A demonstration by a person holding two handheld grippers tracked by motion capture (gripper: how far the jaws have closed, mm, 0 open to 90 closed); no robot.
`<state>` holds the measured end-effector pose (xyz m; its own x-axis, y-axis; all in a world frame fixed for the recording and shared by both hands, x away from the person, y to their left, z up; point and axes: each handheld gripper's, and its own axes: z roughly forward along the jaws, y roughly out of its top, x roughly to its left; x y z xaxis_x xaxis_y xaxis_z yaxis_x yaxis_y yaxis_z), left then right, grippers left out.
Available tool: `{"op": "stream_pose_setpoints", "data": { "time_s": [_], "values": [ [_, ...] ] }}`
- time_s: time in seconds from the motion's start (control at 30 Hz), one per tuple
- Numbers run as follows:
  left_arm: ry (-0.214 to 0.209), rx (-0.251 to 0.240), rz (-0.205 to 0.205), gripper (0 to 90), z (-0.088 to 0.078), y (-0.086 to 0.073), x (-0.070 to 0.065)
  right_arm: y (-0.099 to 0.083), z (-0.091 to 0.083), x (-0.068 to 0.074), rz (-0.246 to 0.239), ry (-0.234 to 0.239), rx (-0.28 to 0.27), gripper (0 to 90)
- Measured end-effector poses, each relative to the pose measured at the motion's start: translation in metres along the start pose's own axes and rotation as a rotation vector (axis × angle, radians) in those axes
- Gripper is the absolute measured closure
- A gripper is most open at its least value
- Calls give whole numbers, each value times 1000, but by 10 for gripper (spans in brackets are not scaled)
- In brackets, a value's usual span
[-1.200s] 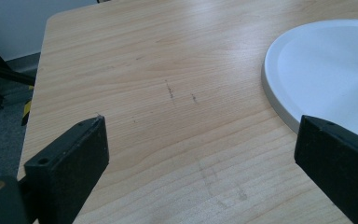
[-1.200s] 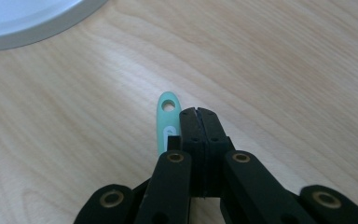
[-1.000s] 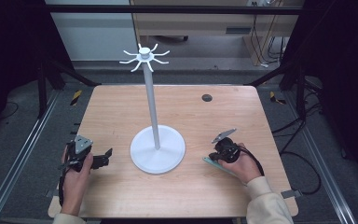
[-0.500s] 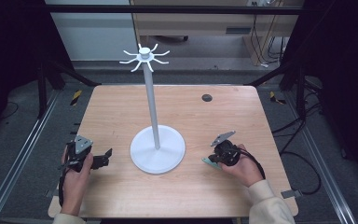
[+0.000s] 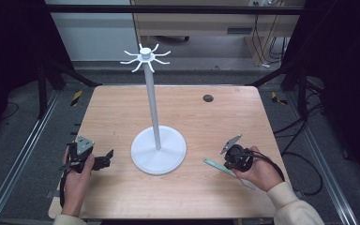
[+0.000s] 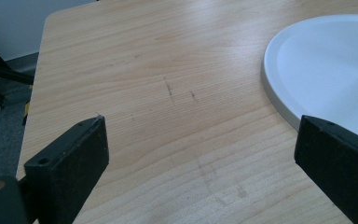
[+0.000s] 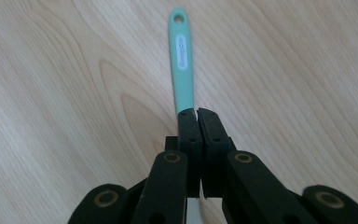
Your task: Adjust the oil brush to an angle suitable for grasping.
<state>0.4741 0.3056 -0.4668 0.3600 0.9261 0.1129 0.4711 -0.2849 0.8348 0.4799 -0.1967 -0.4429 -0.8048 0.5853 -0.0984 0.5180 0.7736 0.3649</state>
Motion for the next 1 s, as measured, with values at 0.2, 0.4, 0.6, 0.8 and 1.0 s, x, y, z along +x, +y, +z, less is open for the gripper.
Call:
{"op": "stream_pose_setpoints", "data": {
  "time_s": [0.2,0.4,0.6,0.8,1.0],
  "values": [
    [-2,2,3,25,0,0,-1,-4,1,-1,-32,20,59,834],
    [-1,3,1,25,0,0,0,-2,6,-4,-23,44,128,765],
    [-2,2,3,25,0,0,-1,-1,12,-6,-35,59,179,750],
    [-3,4,3,25,0,0,-1,-1,18,-8,-42,66,210,755],
    [-3,4,4,25,0,0,-1,1,19,-6,-39,76,222,777]
  ]
}}
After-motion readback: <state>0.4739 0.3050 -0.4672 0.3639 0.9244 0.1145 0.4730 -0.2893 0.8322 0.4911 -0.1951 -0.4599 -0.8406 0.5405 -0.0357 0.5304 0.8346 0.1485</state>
